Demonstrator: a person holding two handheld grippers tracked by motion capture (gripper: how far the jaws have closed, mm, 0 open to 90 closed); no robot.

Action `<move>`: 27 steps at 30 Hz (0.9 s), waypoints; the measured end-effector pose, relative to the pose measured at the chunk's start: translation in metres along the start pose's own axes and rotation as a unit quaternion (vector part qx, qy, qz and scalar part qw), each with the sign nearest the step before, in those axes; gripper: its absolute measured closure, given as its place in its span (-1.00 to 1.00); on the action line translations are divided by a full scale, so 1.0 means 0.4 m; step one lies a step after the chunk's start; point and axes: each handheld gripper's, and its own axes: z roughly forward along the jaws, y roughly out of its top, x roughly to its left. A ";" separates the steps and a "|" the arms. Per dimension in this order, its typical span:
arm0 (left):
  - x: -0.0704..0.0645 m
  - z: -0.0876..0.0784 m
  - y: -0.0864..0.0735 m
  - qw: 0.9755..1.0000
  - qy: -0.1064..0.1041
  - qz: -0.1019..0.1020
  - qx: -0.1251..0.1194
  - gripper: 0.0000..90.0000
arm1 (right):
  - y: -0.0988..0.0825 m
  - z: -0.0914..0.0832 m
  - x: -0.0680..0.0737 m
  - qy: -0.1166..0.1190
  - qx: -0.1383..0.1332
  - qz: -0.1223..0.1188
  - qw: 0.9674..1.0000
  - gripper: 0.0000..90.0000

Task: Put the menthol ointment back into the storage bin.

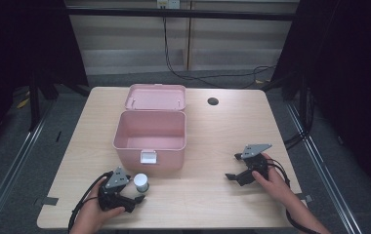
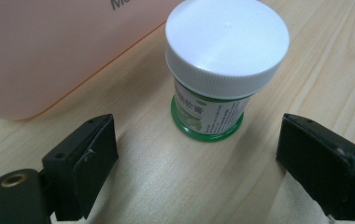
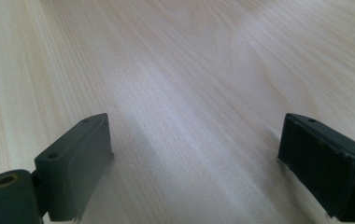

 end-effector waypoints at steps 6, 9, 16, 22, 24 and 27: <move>-0.002 -0.001 0.003 1.000 0.004 -0.001 0.005 -0.74 | 0.000 0.000 0.000 0.000 0.000 0.000 1.000 -0.80; -0.006 -0.004 0.010 1.000 0.008 -0.010 0.022 -0.72 | 0.000 0.000 0.000 0.000 0.000 0.000 1.000 -0.80; -0.021 -0.021 0.043 0.994 0.004 -0.016 0.106 -0.60 | 0.000 0.000 0.000 0.000 0.000 0.000 1.000 -0.80; -0.028 -0.030 0.079 0.982 -0.016 -0.027 0.185 -0.48 | 0.000 0.000 0.000 0.000 0.000 0.000 1.000 -0.80; -0.032 -0.031 0.094 0.977 -0.022 -0.027 0.211 -0.46 | 0.000 0.000 0.000 0.000 0.000 0.000 1.000 -0.80; -0.032 -0.031 0.120 0.972 -0.023 -0.029 0.234 -0.45 | 0.000 0.000 0.000 0.000 0.000 0.000 1.000 -0.80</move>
